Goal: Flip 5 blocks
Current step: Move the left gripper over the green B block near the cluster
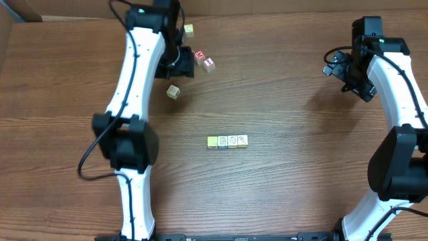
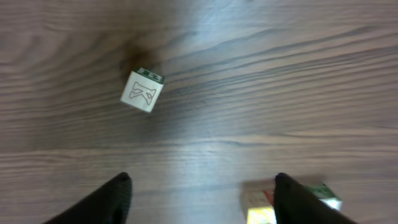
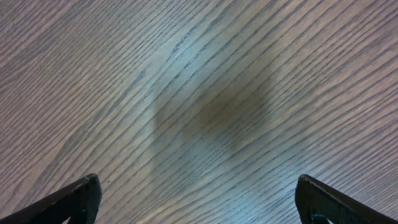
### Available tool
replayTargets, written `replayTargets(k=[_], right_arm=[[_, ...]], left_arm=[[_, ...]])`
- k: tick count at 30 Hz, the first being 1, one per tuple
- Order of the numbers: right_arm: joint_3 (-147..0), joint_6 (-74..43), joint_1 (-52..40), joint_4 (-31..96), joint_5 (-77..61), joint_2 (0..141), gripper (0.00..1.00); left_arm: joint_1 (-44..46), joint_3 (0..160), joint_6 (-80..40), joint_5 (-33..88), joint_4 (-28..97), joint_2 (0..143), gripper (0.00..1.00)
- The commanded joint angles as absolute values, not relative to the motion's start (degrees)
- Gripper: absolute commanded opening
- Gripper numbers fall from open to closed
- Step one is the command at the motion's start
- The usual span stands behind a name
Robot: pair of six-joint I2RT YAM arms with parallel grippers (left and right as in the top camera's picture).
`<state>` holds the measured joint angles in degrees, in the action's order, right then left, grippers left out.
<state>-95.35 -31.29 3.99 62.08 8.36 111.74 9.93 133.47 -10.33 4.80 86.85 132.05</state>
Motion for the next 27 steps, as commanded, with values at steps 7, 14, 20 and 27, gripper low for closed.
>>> replayTargets(k=[7, 14, 20, 27], right_arm=[[-96.0, -31.0, 4.0, 61.8, 9.0, 110.7, 1.0], [-96.0, -31.0, 4.0, 61.8, 9.0, 110.7, 1.0], [-96.0, -31.0, 4.0, 61.8, 9.0, 110.7, 1.0], [-96.0, -31.0, 4.0, 61.8, 9.0, 110.7, 1.0]], left_arm=[[9.4, 133.3, -10.3, -3.9, 86.9, 141.1, 0.75], [8.6, 133.3, -7.1, -6.0, 85.4, 142.1, 0.68], [8.6, 133.2, -5.7, -6.0, 83.7, 142.2, 0.66], [8.6, 133.1, -5.3, -5.7, 82.6, 142.2, 0.6]])
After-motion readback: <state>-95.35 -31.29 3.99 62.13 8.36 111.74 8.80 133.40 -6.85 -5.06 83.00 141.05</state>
